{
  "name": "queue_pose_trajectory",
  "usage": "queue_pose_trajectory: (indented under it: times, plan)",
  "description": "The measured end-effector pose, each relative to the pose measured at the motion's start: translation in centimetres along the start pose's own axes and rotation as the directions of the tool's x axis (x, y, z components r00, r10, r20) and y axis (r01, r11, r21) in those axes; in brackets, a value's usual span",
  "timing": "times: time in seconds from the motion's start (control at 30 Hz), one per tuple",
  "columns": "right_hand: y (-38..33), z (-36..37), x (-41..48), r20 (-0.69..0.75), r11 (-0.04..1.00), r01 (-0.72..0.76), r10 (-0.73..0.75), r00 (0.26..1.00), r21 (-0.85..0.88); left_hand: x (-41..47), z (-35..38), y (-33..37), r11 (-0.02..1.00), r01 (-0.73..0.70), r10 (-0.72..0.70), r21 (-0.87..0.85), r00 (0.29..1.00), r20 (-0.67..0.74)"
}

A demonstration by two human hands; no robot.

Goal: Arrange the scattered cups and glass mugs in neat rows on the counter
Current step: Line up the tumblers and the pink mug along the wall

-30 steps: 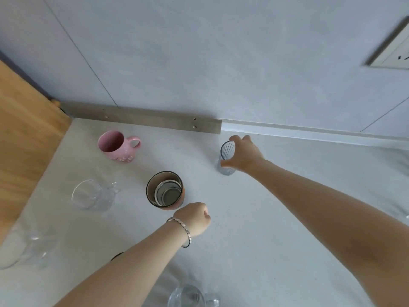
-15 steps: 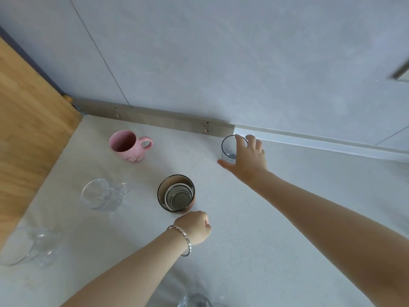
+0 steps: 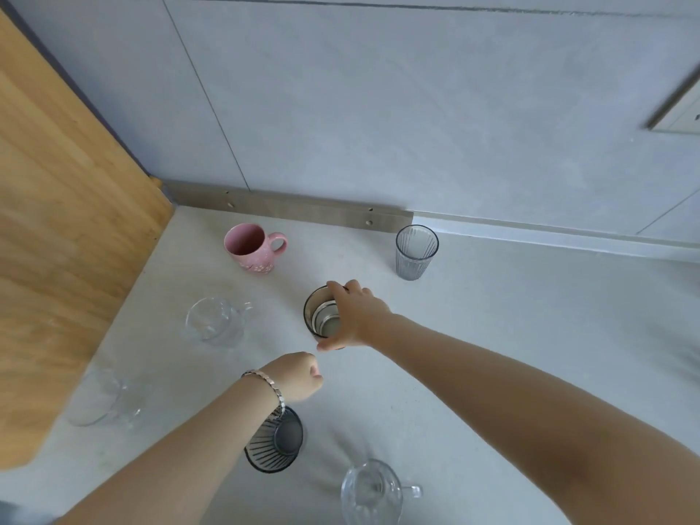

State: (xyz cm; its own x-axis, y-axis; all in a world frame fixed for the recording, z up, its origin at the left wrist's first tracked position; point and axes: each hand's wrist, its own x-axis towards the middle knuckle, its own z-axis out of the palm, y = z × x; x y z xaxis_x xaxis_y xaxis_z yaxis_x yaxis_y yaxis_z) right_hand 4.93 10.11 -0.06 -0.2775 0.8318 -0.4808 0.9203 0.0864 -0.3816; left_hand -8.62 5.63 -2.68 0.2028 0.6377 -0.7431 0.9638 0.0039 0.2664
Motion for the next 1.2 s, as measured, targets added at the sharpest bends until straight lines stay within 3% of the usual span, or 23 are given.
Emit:
queue_pose_trajectory:
  times: [0.13,0.4,0.73,0.9,1.1,1.2]
  plan:
    - [0.2,1.4,-0.7,-0.126,0.995,-0.044,0.055,0.991,0.088,-0.7,0.3,-2.3,1.0,0.025,-0.025,0.018,0.999,-0.025]
    - [0.4,1.5,-1.3,-0.185,0.984,-0.113,0.138,0.973,0.139,-1.1,-0.2,-1.2,0.999,0.031,-0.033,-0.026,0.996,-0.084]
    - [8.5,-1.4,-6.5,-0.171,0.822,-0.169,0.306,0.937,0.545,1.0,0.4,1.1,0.997,0.033,-0.044,-0.072,0.987,-0.154]
    - [15.2,-4.4,-7.9,-0.253,0.804,-0.285,0.465,0.848,0.522,2.6,1.6,3.6,0.993,0.044,-0.06,-0.113,0.988,-0.14]
    - [20.1,-6.3,-5.6,-0.328,0.705,-0.381,0.649,0.686,0.598,3.8,1.7,5.3,0.996,0.029,-0.039,-0.082,0.992,-0.124]
    - [20.9,-6.7,-4.0,-0.321,0.65,-0.382,0.7,0.638,0.657,4.0,1.1,5.4,0.997,0.023,-0.032,-0.067,0.99,-0.135]
